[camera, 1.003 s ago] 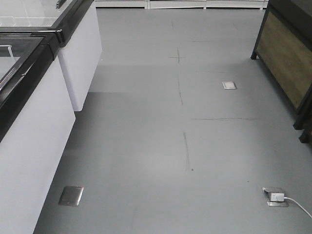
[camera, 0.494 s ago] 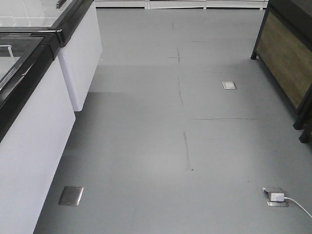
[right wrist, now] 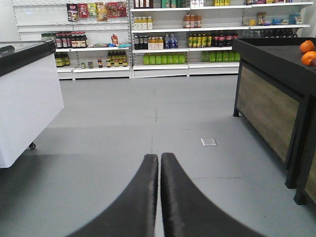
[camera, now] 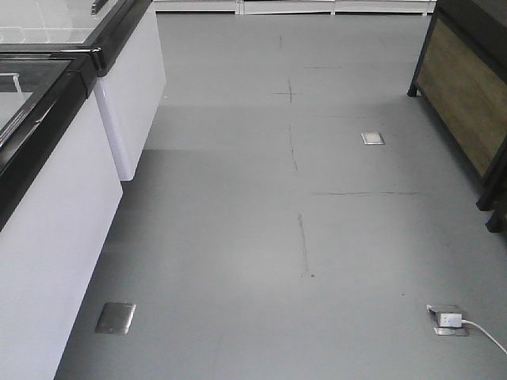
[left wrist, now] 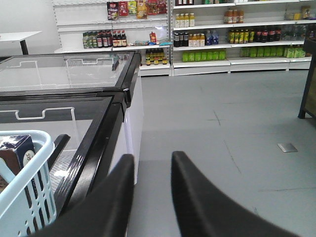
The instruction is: Left arm holds basket, right arm returns cookies
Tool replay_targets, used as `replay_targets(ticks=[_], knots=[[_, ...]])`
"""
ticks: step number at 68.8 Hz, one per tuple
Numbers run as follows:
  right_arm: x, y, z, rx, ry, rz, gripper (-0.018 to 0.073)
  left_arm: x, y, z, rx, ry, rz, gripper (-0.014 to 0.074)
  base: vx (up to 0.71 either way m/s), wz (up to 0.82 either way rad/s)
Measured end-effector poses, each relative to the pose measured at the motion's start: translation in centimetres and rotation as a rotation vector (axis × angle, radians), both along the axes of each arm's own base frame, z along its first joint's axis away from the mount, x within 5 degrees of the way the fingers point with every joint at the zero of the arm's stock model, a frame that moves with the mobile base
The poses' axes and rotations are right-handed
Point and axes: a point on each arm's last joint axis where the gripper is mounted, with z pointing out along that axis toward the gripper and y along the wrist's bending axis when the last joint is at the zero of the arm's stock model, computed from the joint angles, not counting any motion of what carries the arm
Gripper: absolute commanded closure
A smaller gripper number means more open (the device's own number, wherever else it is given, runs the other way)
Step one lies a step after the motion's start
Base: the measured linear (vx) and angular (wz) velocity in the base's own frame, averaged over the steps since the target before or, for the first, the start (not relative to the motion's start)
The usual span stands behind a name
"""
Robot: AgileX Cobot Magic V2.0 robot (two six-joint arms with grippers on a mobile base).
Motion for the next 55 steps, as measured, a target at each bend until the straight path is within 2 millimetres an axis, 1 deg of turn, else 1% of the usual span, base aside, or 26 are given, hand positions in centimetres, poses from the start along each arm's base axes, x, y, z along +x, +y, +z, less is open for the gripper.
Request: replay_targets(ticks=[2, 8, 11, 21, 33, 37, 40, 43, 49, 55], knots=[[0.0, 0.0, 0.0, 0.0, 0.0, 0.0, 0.0563, 0.0, 0.0, 0.0, 0.0, 0.0, 0.0, 0.0055, 0.0, 0.0], [0.0, 0.0, 0.0, 0.0, 0.0, 0.0, 0.0563, 0.0, 0.0, 0.0, 0.0, 0.0, 0.0, -0.0096, 0.0, 0.0], [0.0, 0.0, 0.0, 0.0, 0.0, 0.0, 0.0563, 0.0, 0.0, 0.0, 0.0, 0.0, 0.0, -0.0139, 0.0, 0.0], [0.0, 0.0, 0.0, 0.0, 0.0, 0.0, 0.0563, 0.0, 0.0, -0.01, -0.001, 0.001, 0.0, -0.0122, 0.0, 0.0], [0.0, 0.0, 0.0, 0.0, 0.0, 0.0, 0.0563, 0.0, 0.0, -0.01, -0.004, 0.001, 0.0, -0.0067, 0.0, 0.0], [0.0, 0.0, 0.0, 0.0, 0.0, 0.0, 0.0563, 0.0, -0.01, -0.01, -0.036, 0.0, 0.002, -0.0042, 0.0, 0.0], [0.0, 0.0, 0.0, 0.0, 0.0, 0.0, 0.0563, 0.0, -0.06, -0.01, -0.1, -0.003, 0.003, -0.0023, 0.0, 0.0], [0.0, 0.0, 0.0, 0.0, 0.0, 0.0, 0.0563, 0.0, -0.13, 0.0, -0.204, -0.007, 0.005, 0.0001, 0.0, 0.0], [0.0, 0.0, 0.0, 0.0, 0.0, 0.0, 0.0563, 0.01, -0.32, 0.02, -0.471, -0.015, 0.01, 0.0046, 0.0, 0.0], [0.0, 0.0, 0.0, 0.0, 0.0, 0.0, 0.0563, 0.08, -0.42, 0.25, -0.665, -0.041, 0.01, 0.0077, 0.0, 0.0]])
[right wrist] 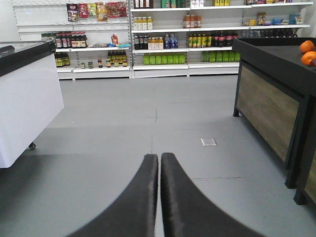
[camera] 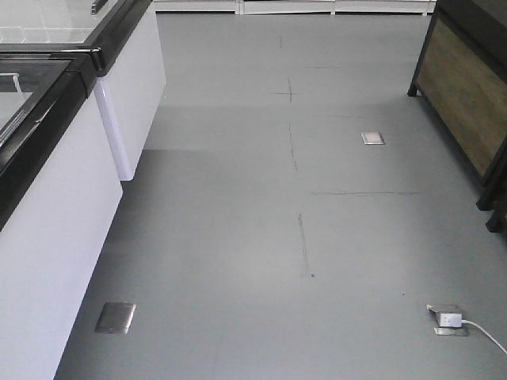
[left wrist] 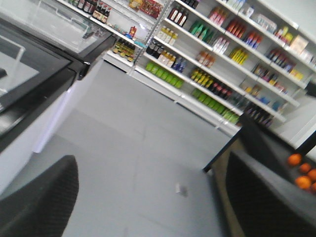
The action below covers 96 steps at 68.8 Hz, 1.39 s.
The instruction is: Left arm holds basket, right arm returns cookies
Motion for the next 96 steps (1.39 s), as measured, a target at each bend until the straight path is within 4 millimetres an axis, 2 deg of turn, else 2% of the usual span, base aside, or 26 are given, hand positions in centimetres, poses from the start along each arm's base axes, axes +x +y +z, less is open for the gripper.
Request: replay_targets(ticks=[8, 15, 21, 28, 38, 47, 55, 68, 85, 96], knots=[[0.0, 0.0, 0.0, 0.0, 0.0, 0.0, 0.0563, 0.7, 0.1, 0.4, -0.072, -0.052, 0.014, 0.0083, 0.0, 0.0], [0.0, 0.0, 0.0, 0.0, 0.0, 0.0, 0.0563, 2.3, 0.4, 0.2, -0.126, -0.068, 0.042, 0.0083, 0.0, 0.0], [0.0, 0.0, 0.0, 0.0, 0.0, 0.0, 0.0563, 4.1, 1.5, -0.5, -0.204, -0.068, 0.12, 0.0083, 0.0, 0.0], [0.0, 0.0, 0.0, 0.0, 0.0, 0.0, 0.0563, 5.6, 3.8, -1.6, -0.291, -0.043, 0.264, 0.0083, 0.0, 0.0], [0.0, 0.0, 0.0, 0.0, 0.0, 0.0, 0.0563, 5.1, 7.6, -1.7, -0.367, -0.049, 0.474, 0.0083, 0.0, 0.0], [0.0, 0.0, 0.0, 0.0, 0.0, 0.0, 0.0563, 4.2, 9.6, -0.7, -0.368, -0.092, 0.579, 0.0083, 0.0, 0.0], [0.0, 0.0, 0.0, 0.0, 0.0, 0.0, 0.0563, 4.5, 10.3, 0.8, -0.353, -0.126, 0.597, 0.0083, 0.0, 0.0], [0.0, 0.0, 0.0, 0.0, 0.0, 0.0, 0.0563, 6.8, 11.5, 2.4, -0.344, -0.091, 0.579, 0.0083, 0.0, 0.0], [0.0, 0.0, 0.0, 0.0, 0.0, 0.0, 0.0563, 10.5, 13.6, 2.0, -0.365, -0.01, 0.577, 0.0083, 0.0, 0.0], [0.0, 0.0, 0.0, 0.0, 0.0, 0.0, 0.0563, 12.9, 14.8, 0.7, -0.386, 0.071, 0.574, 0.0083, 0.0, 0.0]])
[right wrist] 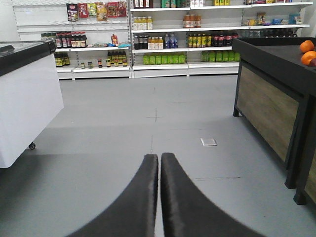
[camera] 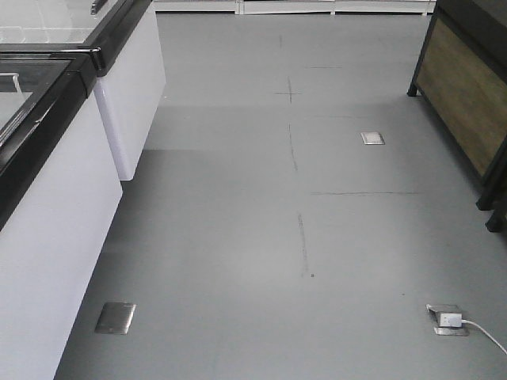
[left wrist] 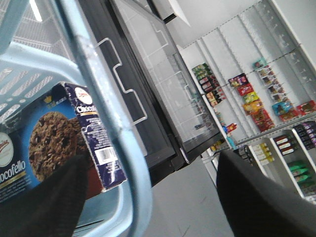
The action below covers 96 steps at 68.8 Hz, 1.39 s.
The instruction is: Left arm holds basket, right arm returns cookies
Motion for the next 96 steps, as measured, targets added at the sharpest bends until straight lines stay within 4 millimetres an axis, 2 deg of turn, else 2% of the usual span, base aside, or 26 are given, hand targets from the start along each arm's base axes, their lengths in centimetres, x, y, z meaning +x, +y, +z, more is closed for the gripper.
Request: replay_targets(ticks=[26, 35, 57, 76, 96], knots=[[0.0, 0.0, 0.0, 0.0, 0.0, 0.0, 0.0563, 2.8, 1.7, -1.2, 0.003, 0.06, -0.012, 0.0085, 0.0, 0.0], [0.0, 0.0, 0.0, 0.0, 0.0, 0.0, 0.0563, 3.6, 2.1, -1.3, 0.014, 0.074, -0.02, 0.0116, 0.0, 0.0], [0.0, 0.0, 0.0, 0.0, 0.0, 0.0, 0.0563, 4.7, 2.7, -2.2, 0.001, 0.103, -0.025, 0.0285, 0.0, 0.0], [0.0, 0.0, 0.0, 0.0, 0.0, 0.0, 0.0563, 5.4, 3.3, -2.4, 0.021, 0.09, -0.008, 0.0606, 0.0, 0.0], [0.0, 0.0, 0.0, 0.0, 0.0, 0.0, 0.0563, 5.5, 3.4, -2.4, -0.009, 0.056, 0.014, 0.0604, 0.0, 0.0]])
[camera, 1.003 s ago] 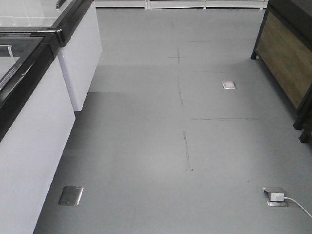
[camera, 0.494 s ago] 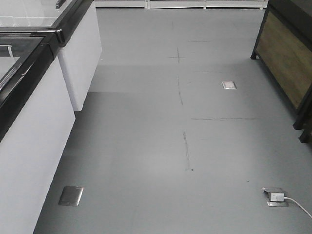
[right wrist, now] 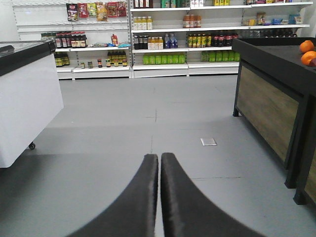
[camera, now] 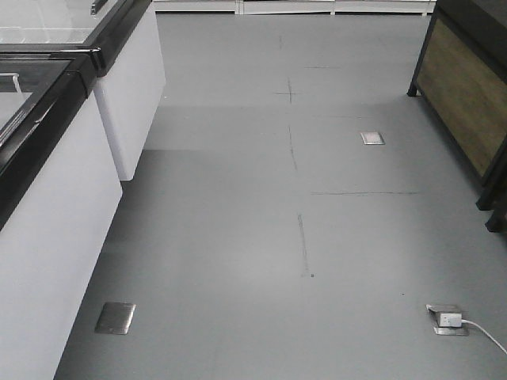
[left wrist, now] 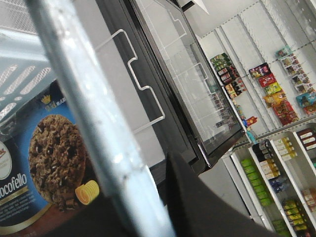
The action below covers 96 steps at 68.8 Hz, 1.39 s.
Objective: Left arm holds basket, right arm returns cookies
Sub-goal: 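Grasp the basket handle with the left gripper and lift it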
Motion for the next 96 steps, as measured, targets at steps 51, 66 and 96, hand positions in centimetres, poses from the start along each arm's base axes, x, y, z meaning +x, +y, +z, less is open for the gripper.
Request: replay_targets(ticks=[51, 66, 96], knots=[[0.0, 0.0, 0.0, 0.0, 0.0, 0.0, 0.0563, 0.7, -0.2, 5.5, -0.015, -0.108, -0.049, 0.0603, 0.0, 0.0], [0.0, 0.0, 0.0, 0.0, 0.0, 0.0, 0.0563, 1.1, -0.9, 6.4, -0.004, -0.069, -0.113, 0.0603, 0.0, 0.0], [0.0, 0.0, 0.0, 0.0, 0.0, 0.0, 0.0563, 1.9, -5.9, 7.9, 0.039, -0.085, -0.313, 0.0603, 0.0, 0.0]])
